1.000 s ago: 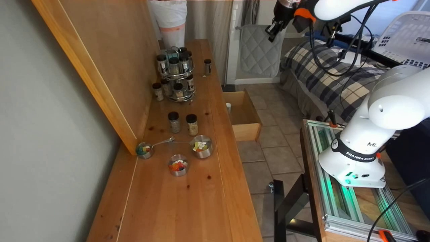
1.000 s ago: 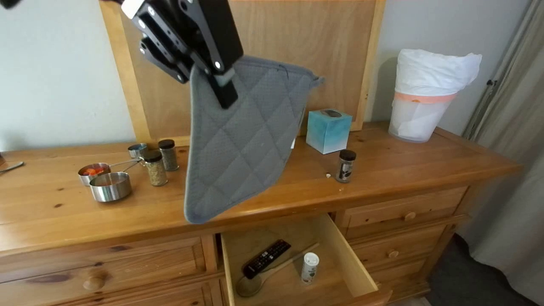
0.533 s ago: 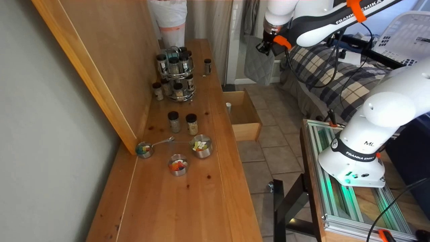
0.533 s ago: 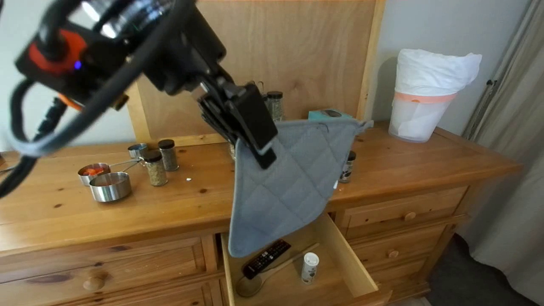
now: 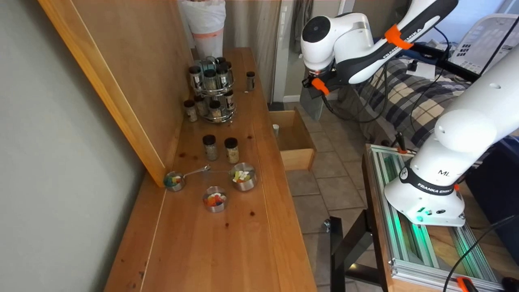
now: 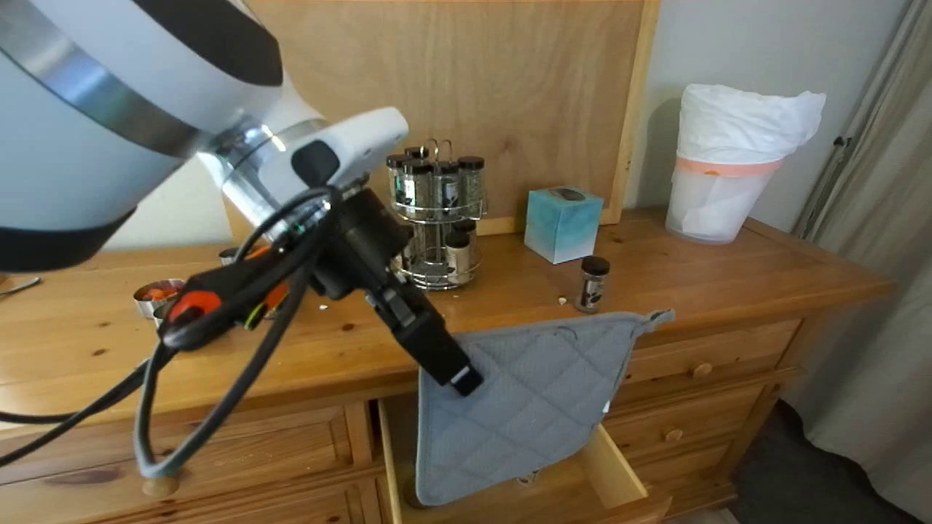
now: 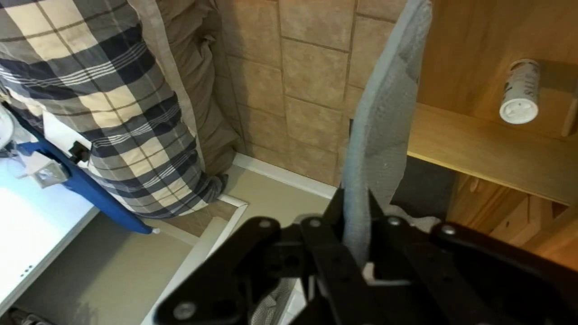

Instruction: Pick up the gray oven mat and put it in the open drawer

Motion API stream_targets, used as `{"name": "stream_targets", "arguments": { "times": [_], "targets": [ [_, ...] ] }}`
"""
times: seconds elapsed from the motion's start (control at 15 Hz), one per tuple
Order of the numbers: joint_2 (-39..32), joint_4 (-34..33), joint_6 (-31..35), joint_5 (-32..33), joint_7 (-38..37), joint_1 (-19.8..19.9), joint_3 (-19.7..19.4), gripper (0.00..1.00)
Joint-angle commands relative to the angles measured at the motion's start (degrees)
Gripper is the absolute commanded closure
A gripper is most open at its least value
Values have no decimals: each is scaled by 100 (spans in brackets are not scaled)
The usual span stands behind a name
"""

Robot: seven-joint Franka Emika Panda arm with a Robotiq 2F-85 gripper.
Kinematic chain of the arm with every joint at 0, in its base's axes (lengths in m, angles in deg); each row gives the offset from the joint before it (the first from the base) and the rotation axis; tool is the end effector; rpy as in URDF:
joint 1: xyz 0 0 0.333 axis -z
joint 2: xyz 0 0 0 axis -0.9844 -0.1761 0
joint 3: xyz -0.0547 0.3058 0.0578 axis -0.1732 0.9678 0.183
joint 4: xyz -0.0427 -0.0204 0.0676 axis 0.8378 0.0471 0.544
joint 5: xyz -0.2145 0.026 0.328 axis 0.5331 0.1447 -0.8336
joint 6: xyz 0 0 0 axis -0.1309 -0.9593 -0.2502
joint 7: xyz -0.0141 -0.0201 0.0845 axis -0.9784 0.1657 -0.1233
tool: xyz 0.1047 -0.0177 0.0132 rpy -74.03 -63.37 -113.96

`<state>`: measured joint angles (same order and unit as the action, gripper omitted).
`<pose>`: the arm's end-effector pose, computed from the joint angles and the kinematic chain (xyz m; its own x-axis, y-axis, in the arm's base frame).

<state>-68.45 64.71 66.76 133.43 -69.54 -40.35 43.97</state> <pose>0.3645 -0.2220 0.3224 0.4762 -0.6953 0.5383 -0.8664 -0.2664 0.4224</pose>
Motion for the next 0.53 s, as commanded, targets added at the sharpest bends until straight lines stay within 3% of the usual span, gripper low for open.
{"name": "stream_targets", "arguments": {
  "times": [0.0, 0.2, 0.47],
  "targets": [
    [-1038, -461, -308, 630, -895, -851, -817, 98],
    [-1724, -731, -53, 618, -1115, -1470, -1523, 98],
    [-2332, -1143, 462, 634, -1504, -1949, -2027, 98]
  ]
}}
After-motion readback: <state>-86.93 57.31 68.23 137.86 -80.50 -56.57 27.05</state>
